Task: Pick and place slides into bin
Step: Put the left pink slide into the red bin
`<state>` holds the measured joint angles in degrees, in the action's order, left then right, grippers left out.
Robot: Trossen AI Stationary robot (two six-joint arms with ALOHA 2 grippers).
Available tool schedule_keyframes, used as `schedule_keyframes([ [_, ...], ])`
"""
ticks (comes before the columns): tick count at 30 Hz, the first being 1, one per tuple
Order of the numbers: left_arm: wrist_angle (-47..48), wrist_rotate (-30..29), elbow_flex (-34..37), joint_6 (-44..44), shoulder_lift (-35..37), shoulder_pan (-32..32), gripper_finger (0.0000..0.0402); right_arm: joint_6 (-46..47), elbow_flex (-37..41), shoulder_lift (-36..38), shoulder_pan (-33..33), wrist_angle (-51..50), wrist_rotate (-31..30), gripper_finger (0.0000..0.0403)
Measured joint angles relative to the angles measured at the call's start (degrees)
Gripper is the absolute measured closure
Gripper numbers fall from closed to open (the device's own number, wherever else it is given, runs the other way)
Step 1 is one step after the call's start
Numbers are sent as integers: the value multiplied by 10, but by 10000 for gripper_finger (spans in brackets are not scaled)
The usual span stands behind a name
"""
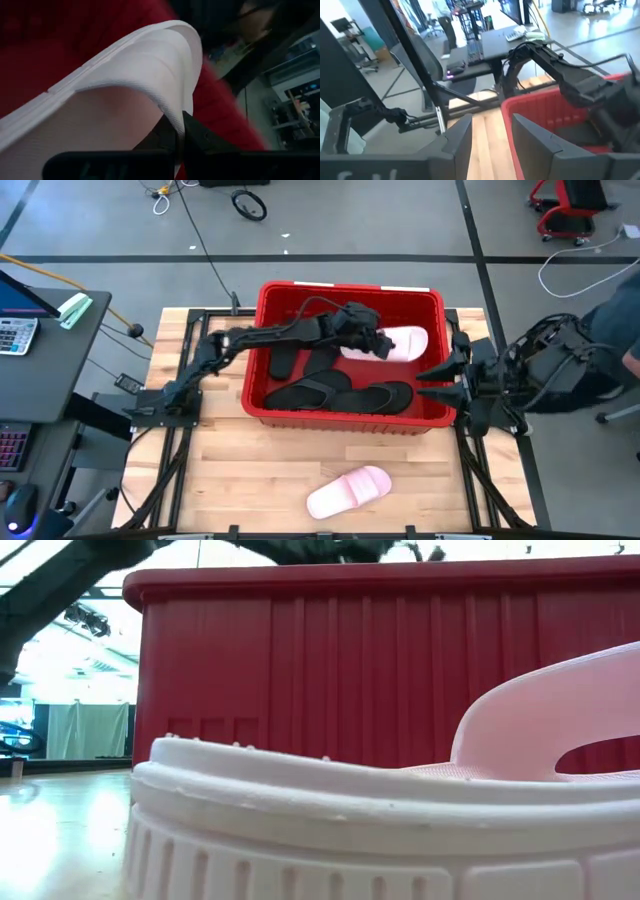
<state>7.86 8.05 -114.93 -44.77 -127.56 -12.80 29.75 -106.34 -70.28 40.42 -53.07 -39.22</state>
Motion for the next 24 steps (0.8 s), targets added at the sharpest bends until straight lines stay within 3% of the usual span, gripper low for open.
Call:
schedule_keyframes([
  [8, -5, 33, 1, -43, -73, 4, 390, 38, 0, 2, -6, -38, 1, 259],
  [18, -3, 38, 0, -10, -94, 4, 384, 67, 0, -3, -6, -39, 0, 259],
  [24, -1, 38, 0, 18, -94, 1, 332, 82, 0, -6, -6, -38, -39, 259],
])
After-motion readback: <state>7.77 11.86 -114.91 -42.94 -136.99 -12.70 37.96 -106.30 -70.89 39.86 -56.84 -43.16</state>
